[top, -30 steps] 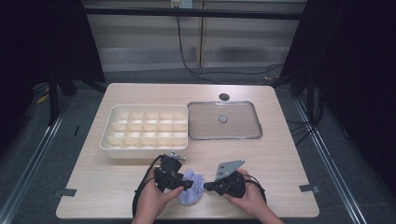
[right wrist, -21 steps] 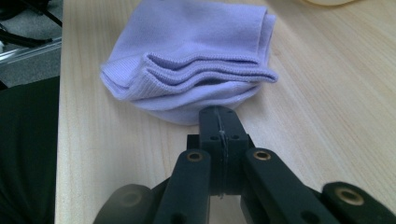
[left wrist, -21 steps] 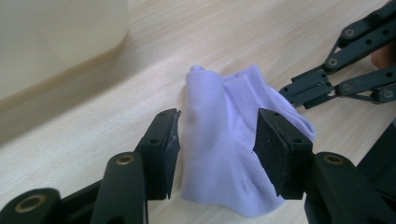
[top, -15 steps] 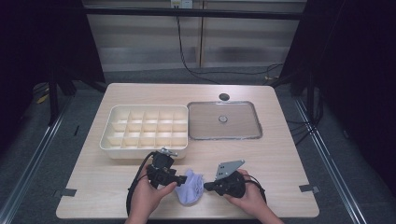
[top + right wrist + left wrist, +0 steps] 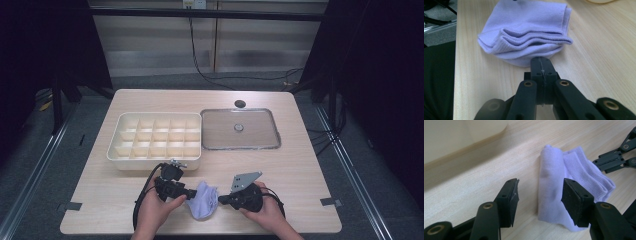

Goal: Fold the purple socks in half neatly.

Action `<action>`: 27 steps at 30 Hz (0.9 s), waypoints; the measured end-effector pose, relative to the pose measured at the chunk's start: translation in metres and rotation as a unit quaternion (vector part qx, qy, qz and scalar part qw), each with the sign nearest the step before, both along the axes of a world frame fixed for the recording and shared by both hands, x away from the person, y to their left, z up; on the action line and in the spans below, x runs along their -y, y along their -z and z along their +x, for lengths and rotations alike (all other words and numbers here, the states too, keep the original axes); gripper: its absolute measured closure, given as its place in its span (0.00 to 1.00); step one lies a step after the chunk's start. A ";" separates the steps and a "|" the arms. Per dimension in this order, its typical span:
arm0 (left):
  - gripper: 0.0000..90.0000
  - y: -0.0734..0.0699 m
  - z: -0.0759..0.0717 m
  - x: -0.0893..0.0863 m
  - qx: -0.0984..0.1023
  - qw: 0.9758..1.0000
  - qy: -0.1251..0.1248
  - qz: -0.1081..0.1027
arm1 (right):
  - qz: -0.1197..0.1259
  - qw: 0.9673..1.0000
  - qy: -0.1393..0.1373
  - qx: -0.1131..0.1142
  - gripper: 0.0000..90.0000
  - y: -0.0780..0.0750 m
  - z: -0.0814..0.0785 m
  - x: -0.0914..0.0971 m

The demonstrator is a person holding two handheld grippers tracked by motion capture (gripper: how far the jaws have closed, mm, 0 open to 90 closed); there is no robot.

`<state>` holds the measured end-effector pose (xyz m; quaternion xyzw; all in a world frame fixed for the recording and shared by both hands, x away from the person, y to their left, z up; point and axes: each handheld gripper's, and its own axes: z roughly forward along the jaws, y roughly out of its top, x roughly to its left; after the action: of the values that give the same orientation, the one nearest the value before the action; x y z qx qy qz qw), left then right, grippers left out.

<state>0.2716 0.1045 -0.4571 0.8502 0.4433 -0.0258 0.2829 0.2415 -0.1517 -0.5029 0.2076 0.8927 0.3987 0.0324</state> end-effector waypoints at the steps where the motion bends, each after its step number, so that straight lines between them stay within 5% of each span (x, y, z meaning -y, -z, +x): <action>1: 0.52 0.001 0.000 0.000 -0.003 1.000 -0.001 0.000 | 0.000 1.000 0.000 0.000 1.00 0.000 0.000 0.000; 27: 0.57 0.012 0.001 -0.005 -0.029 1.000 -0.011 -0.007 | 0.000 1.000 -0.001 0.003 1.00 0.000 0.000 0.000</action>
<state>0.2729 0.1100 -0.4689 0.8424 0.4600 -0.0504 0.2761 0.2415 -0.1520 -0.5030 0.2059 0.8927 0.3994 0.0344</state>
